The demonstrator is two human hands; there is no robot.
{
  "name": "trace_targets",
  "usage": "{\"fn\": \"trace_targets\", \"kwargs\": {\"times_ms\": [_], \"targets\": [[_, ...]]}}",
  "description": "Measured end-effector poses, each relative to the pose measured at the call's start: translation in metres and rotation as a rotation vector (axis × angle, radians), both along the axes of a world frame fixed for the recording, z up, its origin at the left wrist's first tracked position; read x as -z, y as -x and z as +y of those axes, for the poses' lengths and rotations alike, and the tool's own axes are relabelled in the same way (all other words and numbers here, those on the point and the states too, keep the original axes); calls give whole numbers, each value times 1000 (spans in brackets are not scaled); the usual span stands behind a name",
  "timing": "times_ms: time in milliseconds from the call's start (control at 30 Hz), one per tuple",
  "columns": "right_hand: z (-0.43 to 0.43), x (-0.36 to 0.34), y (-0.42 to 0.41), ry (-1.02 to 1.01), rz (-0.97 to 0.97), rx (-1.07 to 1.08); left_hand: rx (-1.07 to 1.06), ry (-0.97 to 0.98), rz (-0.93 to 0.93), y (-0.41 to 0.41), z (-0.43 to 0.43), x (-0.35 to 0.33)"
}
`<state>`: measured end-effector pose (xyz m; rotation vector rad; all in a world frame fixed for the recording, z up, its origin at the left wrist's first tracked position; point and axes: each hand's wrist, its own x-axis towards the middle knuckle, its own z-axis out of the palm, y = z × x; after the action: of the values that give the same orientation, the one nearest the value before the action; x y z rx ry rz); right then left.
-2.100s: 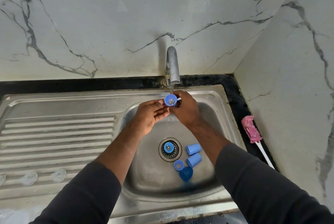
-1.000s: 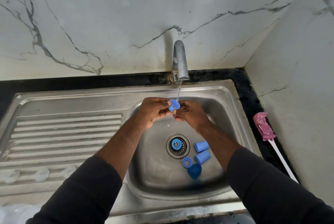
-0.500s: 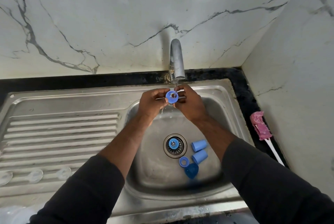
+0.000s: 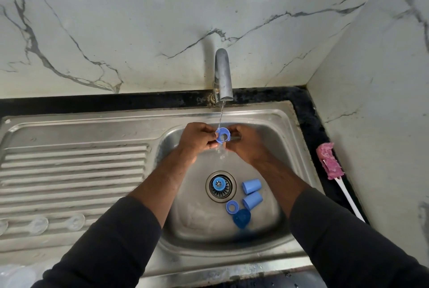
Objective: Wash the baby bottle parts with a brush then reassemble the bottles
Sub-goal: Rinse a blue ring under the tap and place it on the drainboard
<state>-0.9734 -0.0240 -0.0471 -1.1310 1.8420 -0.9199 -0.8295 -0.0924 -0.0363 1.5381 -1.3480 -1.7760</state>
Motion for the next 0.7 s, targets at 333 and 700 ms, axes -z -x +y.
{"fn": "trace_targets", "kwargs": {"times_ms": [333, 700], "targets": [[-8, -1, -22, 6, -158, 7, 105, 322, -168, -18, -4, -12], [-12, -9, -20, 115, -177, 39, -105, 37, 150, -16, 4, -12]]}}
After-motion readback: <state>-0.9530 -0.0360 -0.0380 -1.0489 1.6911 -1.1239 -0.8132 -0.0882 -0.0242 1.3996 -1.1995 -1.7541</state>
